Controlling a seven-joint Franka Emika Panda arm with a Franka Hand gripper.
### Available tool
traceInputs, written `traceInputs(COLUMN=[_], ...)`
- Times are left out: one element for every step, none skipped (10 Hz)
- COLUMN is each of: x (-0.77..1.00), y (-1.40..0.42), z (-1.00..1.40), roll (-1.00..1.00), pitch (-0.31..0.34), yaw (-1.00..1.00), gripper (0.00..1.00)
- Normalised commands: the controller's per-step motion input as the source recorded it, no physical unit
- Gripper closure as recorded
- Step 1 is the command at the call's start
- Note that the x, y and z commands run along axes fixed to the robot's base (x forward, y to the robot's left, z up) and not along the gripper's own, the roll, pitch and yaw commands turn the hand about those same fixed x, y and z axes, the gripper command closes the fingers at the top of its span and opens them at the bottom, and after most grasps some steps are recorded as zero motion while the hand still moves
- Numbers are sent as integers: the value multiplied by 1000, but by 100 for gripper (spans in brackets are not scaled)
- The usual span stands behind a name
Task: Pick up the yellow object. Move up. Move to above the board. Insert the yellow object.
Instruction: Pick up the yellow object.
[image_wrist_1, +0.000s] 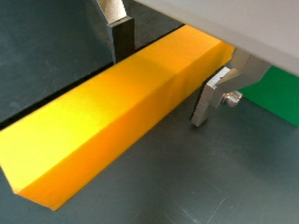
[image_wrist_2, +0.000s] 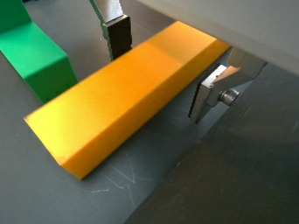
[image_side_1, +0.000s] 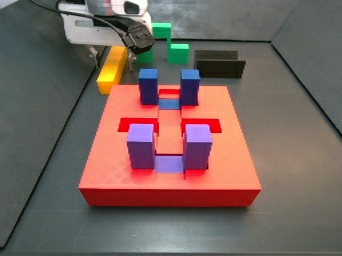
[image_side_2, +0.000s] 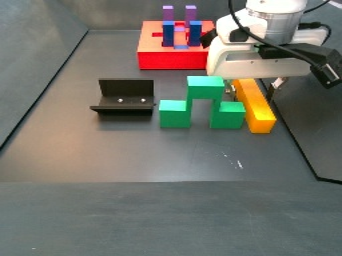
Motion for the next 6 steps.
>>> traceInputs(x=[-29, -69, -177, -169, -189, 0], y=[0, -26, -120, -143, -149, 0], z=[0, 0, -54, -100, -154, 0], roll=[13, 14, 29, 13, 0, 0], pitch=[-36, -20, -24, -7, -20, 0], yaw=[0, 0, -9, -29, -20, 0], gripper=[0, 0, 0, 0, 0, 100])
